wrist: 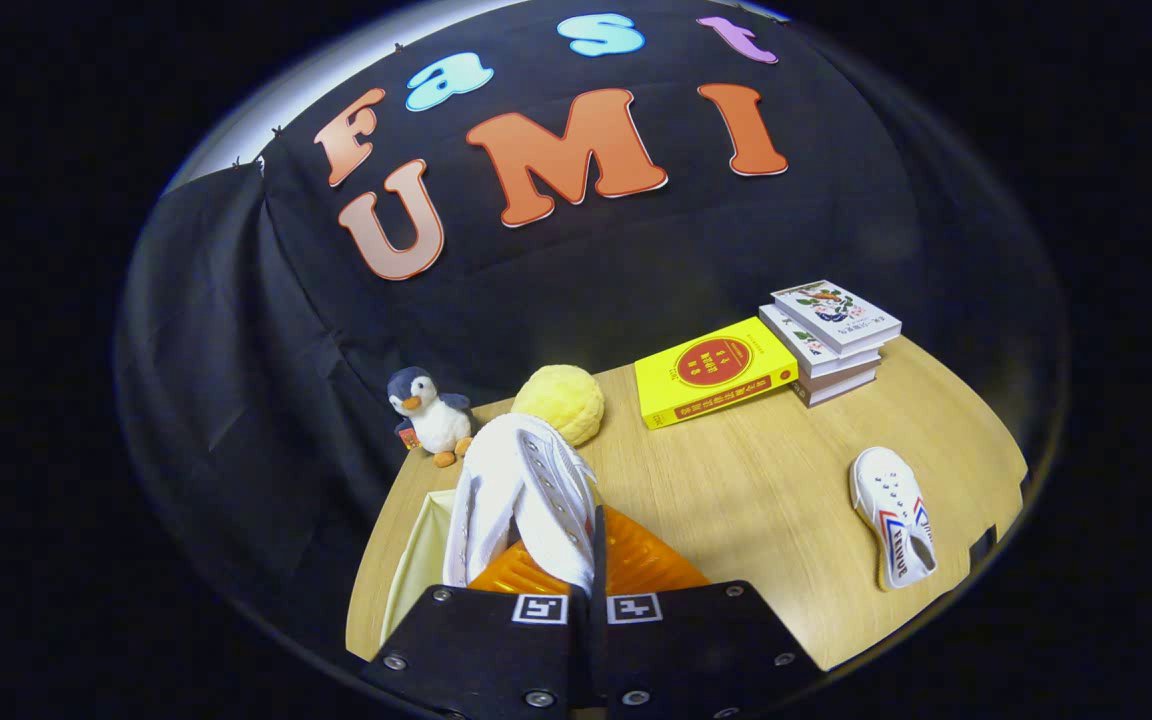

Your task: Open the storage box then place both shoes into the box .Put the left shoe in first, then the right shoe, with the right side of both shoes facing outward in a uniform manner.

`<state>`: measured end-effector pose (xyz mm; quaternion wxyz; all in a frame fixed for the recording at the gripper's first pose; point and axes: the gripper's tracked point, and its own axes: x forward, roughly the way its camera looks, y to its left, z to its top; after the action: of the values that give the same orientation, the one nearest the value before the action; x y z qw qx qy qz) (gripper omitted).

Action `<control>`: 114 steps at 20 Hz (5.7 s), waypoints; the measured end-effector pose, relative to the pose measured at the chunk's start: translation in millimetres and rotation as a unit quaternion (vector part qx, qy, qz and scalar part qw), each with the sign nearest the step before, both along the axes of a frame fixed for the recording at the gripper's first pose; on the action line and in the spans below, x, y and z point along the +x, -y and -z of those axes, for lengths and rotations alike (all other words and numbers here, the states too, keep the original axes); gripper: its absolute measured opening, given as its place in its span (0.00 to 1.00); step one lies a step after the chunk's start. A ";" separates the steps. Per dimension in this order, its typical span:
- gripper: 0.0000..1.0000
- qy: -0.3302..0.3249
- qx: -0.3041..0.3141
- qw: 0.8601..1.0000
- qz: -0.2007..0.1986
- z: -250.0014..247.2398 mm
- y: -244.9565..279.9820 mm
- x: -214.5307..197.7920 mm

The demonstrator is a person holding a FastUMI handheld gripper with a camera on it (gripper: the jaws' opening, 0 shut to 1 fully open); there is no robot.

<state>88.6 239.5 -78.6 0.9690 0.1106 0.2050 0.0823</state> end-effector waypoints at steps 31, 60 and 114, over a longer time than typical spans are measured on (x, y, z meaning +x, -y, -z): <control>0.99 -0.070 -0.032 0.997 -0.023 62.8 -85.7 -15.3; 0.99 -0.110 -0.105 0.983 0.104 121.2 329.2 -4.1; 0.00 -0.049 0.044 0.998 0.013 40.2 62.7 -42.2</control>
<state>46.4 176.8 -118.8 0.9531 0.1592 0.2467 0.0729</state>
